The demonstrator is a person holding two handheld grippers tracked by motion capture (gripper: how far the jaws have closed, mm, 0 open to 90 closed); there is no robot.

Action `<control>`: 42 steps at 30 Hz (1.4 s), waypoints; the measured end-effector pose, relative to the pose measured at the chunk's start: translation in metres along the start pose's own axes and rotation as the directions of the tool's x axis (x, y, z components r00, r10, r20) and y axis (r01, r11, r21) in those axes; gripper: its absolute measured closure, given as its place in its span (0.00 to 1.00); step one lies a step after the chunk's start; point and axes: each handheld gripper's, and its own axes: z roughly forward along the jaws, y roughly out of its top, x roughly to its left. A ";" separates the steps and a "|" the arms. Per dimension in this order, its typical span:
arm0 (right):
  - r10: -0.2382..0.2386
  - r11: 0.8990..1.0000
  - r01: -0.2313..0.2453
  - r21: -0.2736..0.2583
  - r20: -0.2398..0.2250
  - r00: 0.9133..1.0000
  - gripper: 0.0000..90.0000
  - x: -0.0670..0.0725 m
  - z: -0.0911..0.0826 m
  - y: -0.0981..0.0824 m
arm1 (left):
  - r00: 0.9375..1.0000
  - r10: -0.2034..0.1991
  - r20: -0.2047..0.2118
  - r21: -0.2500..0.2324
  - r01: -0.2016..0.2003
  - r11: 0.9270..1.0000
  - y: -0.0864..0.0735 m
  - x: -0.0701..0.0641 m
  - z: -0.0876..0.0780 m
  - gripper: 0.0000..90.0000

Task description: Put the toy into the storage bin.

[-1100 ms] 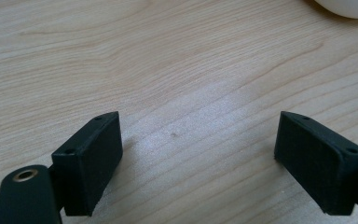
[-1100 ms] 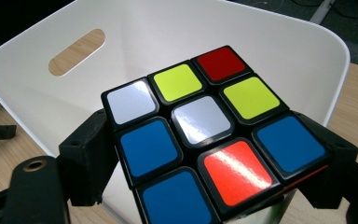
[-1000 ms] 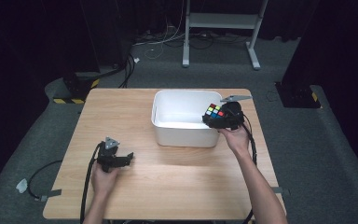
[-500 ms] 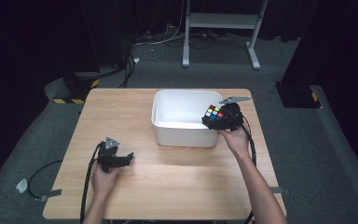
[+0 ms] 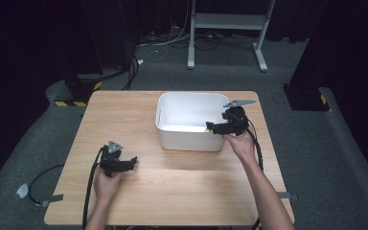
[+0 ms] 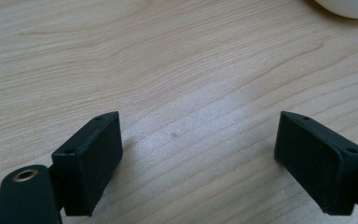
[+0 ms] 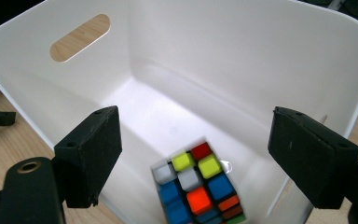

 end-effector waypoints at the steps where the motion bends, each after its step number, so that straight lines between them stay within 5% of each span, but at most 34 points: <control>1: -0.002 1.000 0.002 0.004 -0.001 1.000 0.19 0.000 -0.001 -0.001 | 1.000 0.000 0.000 0.000 0.000 1.000 0.000 0.000 0.000 0.17; 14: -0.004 1.000 0.004 -0.026 -0.018 1.000 0.21 0.002 -0.006 -0.002 | 1.000 0.000 0.000 0.000 0.000 1.000 0.000 0.000 0.000 0.17; 42: 0.023 0.990 -0.025 -0.142 -0.010 1.000 0.23 -0.004 -0.044 -0.014 | 1.000 -0.001 0.000 0.000 0.001 1.000 0.000 0.000 0.000 0.17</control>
